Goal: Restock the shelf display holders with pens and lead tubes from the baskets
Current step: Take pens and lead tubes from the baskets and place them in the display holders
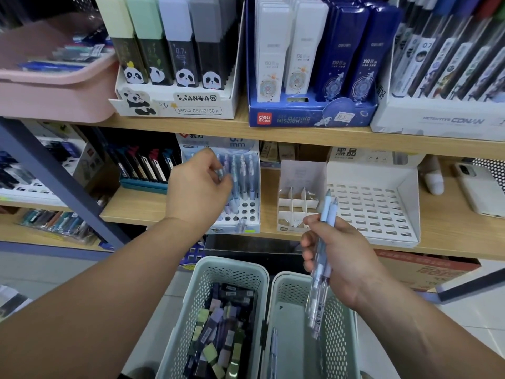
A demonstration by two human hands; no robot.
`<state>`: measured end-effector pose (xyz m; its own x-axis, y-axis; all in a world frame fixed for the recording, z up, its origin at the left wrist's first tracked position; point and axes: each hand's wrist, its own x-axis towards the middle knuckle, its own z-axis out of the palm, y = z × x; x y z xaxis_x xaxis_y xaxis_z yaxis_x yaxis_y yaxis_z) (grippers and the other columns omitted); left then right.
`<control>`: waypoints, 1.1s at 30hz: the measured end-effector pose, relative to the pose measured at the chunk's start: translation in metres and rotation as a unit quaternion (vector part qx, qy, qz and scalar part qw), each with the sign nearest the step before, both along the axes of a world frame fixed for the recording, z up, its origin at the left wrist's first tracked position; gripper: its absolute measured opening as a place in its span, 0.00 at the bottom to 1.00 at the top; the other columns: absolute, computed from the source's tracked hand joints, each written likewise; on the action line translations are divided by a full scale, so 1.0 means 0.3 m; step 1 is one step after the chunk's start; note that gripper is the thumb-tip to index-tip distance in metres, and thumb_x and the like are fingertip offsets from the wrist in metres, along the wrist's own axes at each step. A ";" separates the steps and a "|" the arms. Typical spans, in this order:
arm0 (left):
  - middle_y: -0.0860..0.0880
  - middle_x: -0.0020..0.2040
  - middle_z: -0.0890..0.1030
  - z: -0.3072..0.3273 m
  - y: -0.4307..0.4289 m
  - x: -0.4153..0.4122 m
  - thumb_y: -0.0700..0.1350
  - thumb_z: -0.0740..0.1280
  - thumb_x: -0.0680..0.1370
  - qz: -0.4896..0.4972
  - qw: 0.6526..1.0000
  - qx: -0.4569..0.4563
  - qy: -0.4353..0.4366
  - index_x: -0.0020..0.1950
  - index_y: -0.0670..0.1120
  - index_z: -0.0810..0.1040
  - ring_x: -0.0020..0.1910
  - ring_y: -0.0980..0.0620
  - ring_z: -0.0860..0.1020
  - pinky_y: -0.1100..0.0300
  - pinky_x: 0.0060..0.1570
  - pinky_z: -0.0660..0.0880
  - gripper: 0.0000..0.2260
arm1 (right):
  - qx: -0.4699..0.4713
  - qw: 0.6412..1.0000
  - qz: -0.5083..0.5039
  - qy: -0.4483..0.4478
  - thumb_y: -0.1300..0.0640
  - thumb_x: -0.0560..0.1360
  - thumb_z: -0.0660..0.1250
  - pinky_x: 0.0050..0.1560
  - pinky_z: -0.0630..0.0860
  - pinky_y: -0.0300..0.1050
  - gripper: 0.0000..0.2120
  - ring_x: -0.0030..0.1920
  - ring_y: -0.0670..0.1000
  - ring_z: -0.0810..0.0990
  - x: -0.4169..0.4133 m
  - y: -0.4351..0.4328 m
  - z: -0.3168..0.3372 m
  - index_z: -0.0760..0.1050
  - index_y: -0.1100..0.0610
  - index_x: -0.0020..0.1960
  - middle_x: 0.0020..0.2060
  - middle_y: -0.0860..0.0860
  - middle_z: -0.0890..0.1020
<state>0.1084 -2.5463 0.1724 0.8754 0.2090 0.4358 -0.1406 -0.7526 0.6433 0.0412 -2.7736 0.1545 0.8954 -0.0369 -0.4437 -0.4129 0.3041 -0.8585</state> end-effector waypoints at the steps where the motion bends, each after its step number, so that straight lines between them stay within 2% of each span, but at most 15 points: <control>1: 0.58 0.32 0.76 -0.002 -0.002 -0.002 0.41 0.74 0.73 -0.007 1.000 0.019 -0.005 0.43 0.47 0.76 0.33 0.55 0.78 0.61 0.37 0.76 0.08 | 0.000 1.000 0.000 -0.001 0.59 0.81 0.67 0.25 0.72 0.44 0.03 0.26 0.52 0.74 -0.001 0.000 0.000 0.76 0.57 0.54 0.30 0.55 0.78; 4: 0.50 0.38 0.81 -0.012 -0.010 -0.011 0.43 0.76 0.73 -0.023 0.995 0.092 -0.029 0.45 0.43 0.81 0.39 0.45 0.81 0.51 0.41 0.79 0.06 | 0.012 1.000 0.003 -0.001 0.58 0.81 0.67 0.25 0.72 0.45 0.04 0.26 0.52 0.74 -0.004 0.002 0.005 0.76 0.58 0.54 0.31 0.55 0.78; 9: 0.43 0.47 0.83 -0.016 -0.013 -0.013 0.43 0.77 0.73 -0.033 0.987 0.152 -0.047 0.48 0.41 0.86 0.42 0.40 0.82 0.48 0.40 0.80 0.07 | 0.089 0.996 0.014 -0.006 0.58 0.81 0.67 0.26 0.72 0.45 0.05 0.27 0.52 0.74 -0.001 0.007 0.034 0.78 0.57 0.55 0.33 0.56 0.78; 14: 0.41 0.52 0.80 -0.010 -0.015 -0.029 0.46 0.74 0.75 -0.046 0.978 0.203 -0.013 0.54 0.41 0.86 0.41 0.38 0.82 0.47 0.38 0.81 0.11 | 0.127 0.992 -0.007 -0.015 0.57 0.82 0.65 0.28 0.75 0.45 0.05 0.30 0.52 0.75 0.001 0.011 0.061 0.78 0.57 0.53 0.34 0.56 0.77; 18: 0.44 0.52 0.79 0.033 -0.038 -0.061 0.46 0.71 0.77 -0.054 0.980 0.192 -0.003 0.55 0.43 0.84 0.42 0.41 0.81 0.49 0.40 0.79 0.10 | 0.132 0.990 -0.037 -0.031 0.57 0.83 0.63 0.30 0.78 0.45 0.06 0.30 0.53 0.77 -0.003 0.018 0.073 0.76 0.58 0.55 0.33 0.56 0.77; 20: 0.49 0.46 0.79 0.055 -0.069 -0.101 0.48 0.69 0.78 -0.085 0.984 0.157 0.012 0.51 0.48 0.83 0.41 0.48 0.80 0.54 0.41 0.77 0.06 | 0.128 0.990 -0.049 -0.042 0.57 0.83 0.62 0.31 0.79 0.46 0.06 0.31 0.53 0.78 -0.004 0.022 0.078 0.76 0.58 0.55 0.33 0.56 0.78; 22: 0.55 0.39 0.80 0.064 -0.113 -0.155 0.51 0.68 0.79 -0.149 0.982 0.067 0.092 0.45 0.52 0.82 0.34 0.62 0.76 0.64 0.35 0.71 0.06 | 0.113 0.991 -0.049 -0.052 0.55 0.84 0.62 0.31 0.78 0.45 0.07 0.31 0.53 0.79 -0.007 0.029 0.077 0.76 0.58 0.56 0.33 0.56 0.79; 23: 0.55 0.38 0.81 0.063 -0.136 -0.183 0.51 0.69 0.79 -0.192 0.971 -0.002 0.145 0.44 0.53 0.82 0.29 0.64 0.74 0.69 0.32 0.68 0.06 | 0.097 0.993 -0.044 -0.056 0.54 0.84 0.62 0.31 0.78 0.45 0.08 0.32 0.53 0.79 -0.009 0.034 0.074 0.76 0.58 0.56 0.33 0.56 0.79; 24: 0.53 0.38 0.81 0.058 -0.157 -0.210 0.51 0.70 0.78 -0.228 0.951 -0.072 0.194 0.44 0.54 0.82 0.26 0.64 0.72 0.70 0.30 0.67 0.05 | 0.075 0.995 -0.037 -0.060 0.53 0.83 0.63 0.31 0.77 0.45 0.09 0.32 0.53 0.79 -0.013 0.039 0.070 0.76 0.58 0.57 0.34 0.55 0.79; 26: 0.49 0.39 0.82 0.044 -0.185 -0.249 0.50 0.73 0.77 -0.259 0.916 -0.163 0.259 0.46 0.54 0.81 0.27 0.61 0.71 0.66 0.33 0.70 0.02 | 0.038 0.996 -0.031 -0.069 0.50 0.83 0.63 0.33 0.76 0.48 0.11 0.32 0.53 0.79 -0.022 0.051 0.058 0.77 0.57 0.57 0.35 0.55 0.80; 30: 0.49 0.34 0.79 0.016 -0.198 -0.271 0.45 0.77 0.72 -0.228 0.891 -0.244 0.308 0.49 0.50 0.77 0.31 0.56 0.75 0.59 0.40 0.75 0.12 | 0.049 0.995 -0.061 -0.069 0.49 0.83 0.63 0.42 0.80 0.54 0.10 0.37 0.55 0.84 -0.036 0.089 0.044 0.78 0.55 0.55 0.35 0.55 0.83; 32: 0.47 0.34 0.81 0.011 -0.195 -0.268 0.44 0.79 0.71 -0.196 0.881 -0.278 0.327 0.51 0.48 0.77 0.32 0.57 0.79 0.61 0.41 0.76 0.15 | 0.065 0.993 -0.070 -0.063 0.49 0.83 0.63 0.44 0.82 0.55 0.11 0.41 0.56 0.86 -0.040 0.110 0.039 0.78 0.56 0.56 0.38 0.55 0.85; 33: 0.47 0.34 0.82 0.011 -0.194 -0.267 0.43 0.79 0.71 -0.181 0.874 -0.297 0.338 0.52 0.47 0.76 0.31 0.58 0.79 0.64 0.37 0.74 0.16 | 0.073 0.993 -0.074 -0.062 0.49 0.83 0.63 0.46 0.82 0.56 0.11 0.44 0.56 0.87 -0.040 0.117 0.035 0.77 0.56 0.57 0.41 0.56 0.86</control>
